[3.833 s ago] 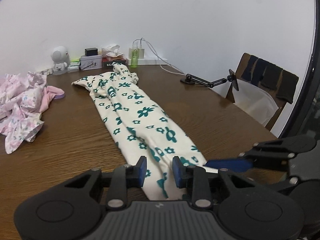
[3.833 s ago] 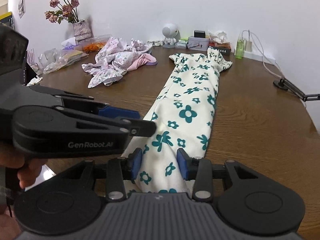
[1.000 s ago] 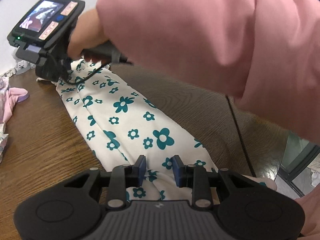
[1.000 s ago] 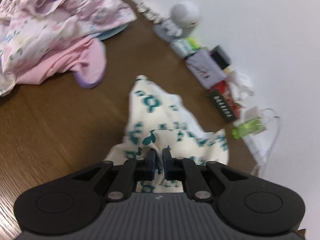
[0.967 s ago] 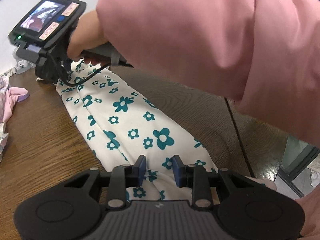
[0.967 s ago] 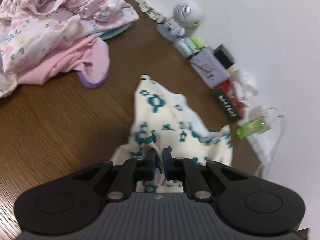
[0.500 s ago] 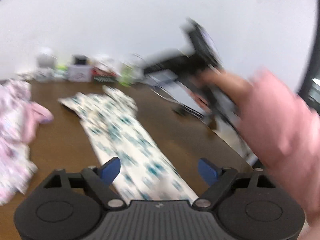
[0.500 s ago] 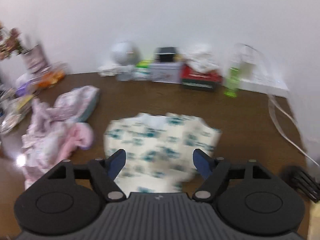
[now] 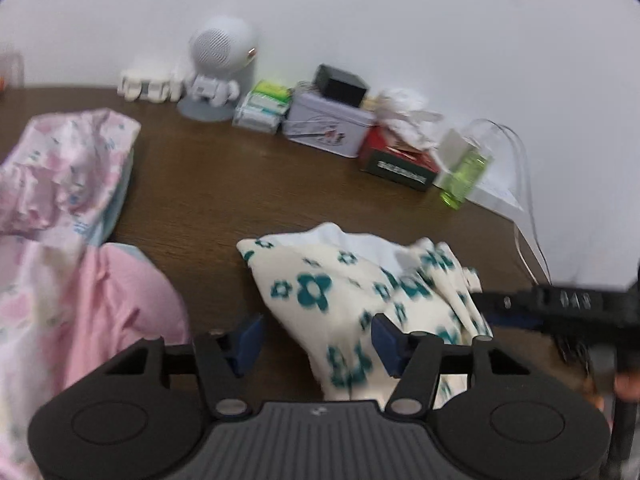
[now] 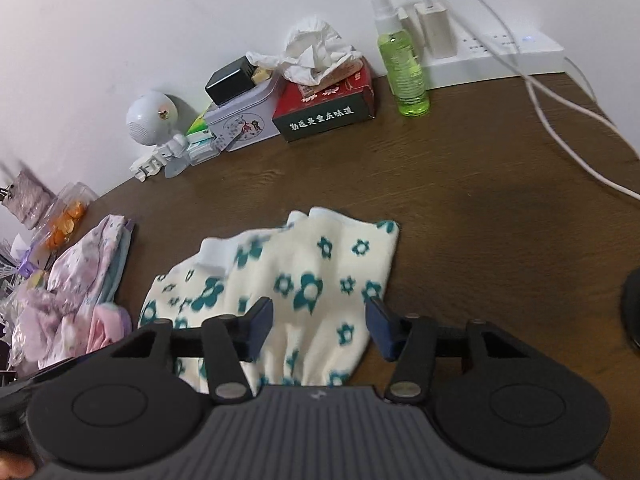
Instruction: Fold clothes
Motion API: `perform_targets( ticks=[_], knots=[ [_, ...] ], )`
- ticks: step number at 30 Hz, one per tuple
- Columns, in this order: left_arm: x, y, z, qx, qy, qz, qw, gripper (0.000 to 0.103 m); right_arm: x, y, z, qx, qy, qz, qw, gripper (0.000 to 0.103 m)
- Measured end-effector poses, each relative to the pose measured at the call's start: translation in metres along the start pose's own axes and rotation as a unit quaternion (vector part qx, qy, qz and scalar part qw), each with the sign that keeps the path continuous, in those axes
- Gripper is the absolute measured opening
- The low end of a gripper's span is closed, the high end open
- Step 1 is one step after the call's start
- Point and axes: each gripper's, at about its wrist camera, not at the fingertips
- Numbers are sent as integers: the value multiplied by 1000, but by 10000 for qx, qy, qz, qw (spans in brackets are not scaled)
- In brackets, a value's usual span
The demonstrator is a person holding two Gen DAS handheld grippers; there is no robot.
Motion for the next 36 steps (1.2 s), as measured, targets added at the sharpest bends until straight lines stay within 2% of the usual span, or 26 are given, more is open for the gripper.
perform_targets(
  ticks=[2,3,4,5,6,7,10,14,16,18,19,20,21,22,23,27,30,33,36],
  knots=[
    [12,-2,-7,-117,-32,39,9999,54,9,0,-4,-9,-25,-90,10000,51],
    [18,-2,-11,-124,-13,98,9999,46,14,0,-6,-19,-18,-158,9999,48],
    [24,-2,-16,-135,-7,170,9998,41,17,-1,-8,-19,-42,-260,9997,36],
    [29,-1,-20,-141,-24,270,9995,31,21,-2,-10,-16,-72,-368,9993,19],
    [31,1,-22,-119,-28,370,9992,21,20,-4,-10,-52,-47,-383,9992,16],
    [33,3,-24,-97,-32,471,9988,19,18,-5,-10,-95,-12,-380,9992,15],
    [39,11,-27,27,33,606,9982,18,14,-10,-8,-224,93,-374,9990,15],
    [49,14,-26,32,-19,569,9984,17,7,-17,-6,-396,233,-365,9983,15],
    [45,15,-26,46,24,553,9985,31,4,-20,-5,-482,303,-360,9977,16],
    [34,14,-27,64,158,461,9988,68,1,-24,-4,-568,373,-356,9971,22],
    [27,14,-27,96,260,382,9989,73,-1,-25,-3,-611,408,-353,9967,33],
    [19,15,-27,174,365,268,9988,77,-2,-27,-3,-654,443,-351,9963,52],
    [11,16,-26,280,439,131,9986,80,-4,-29,-2,-697,478,-349,9958,64],
    [3,18,-24,386,513,-6,9979,83,-6,-30,-2,-740,513,-346,9953,87],
    [-6,19,-22,504,587,-125,9969,87,-14,-32,2,-836,600,-298,9942,97],
    [-44,27,-2,1069,880,-421,9895,88,-49,-36,21,-1075,689,-279,9914,103],
    [-81,33,25,1510,1048,-341,9824,89,-78,-43,44,-1311,770,-285,9880,103],
    [-116,40,59,2047,982,-234,9736,91,-111,-54,78,-1804,821,-295,9797,103],
    [-147,54,108,2620,819,-110,9615,91,-139,-63,120,-2380,848,-306,9671,103]
  ],
)
Point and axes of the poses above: each gripper's, at about its wrist camera, not at the fingertips, and x roughly the way its jaws point, y to its right, z to its underside, and after that the axes turned 5 degrees about -y, right-handed
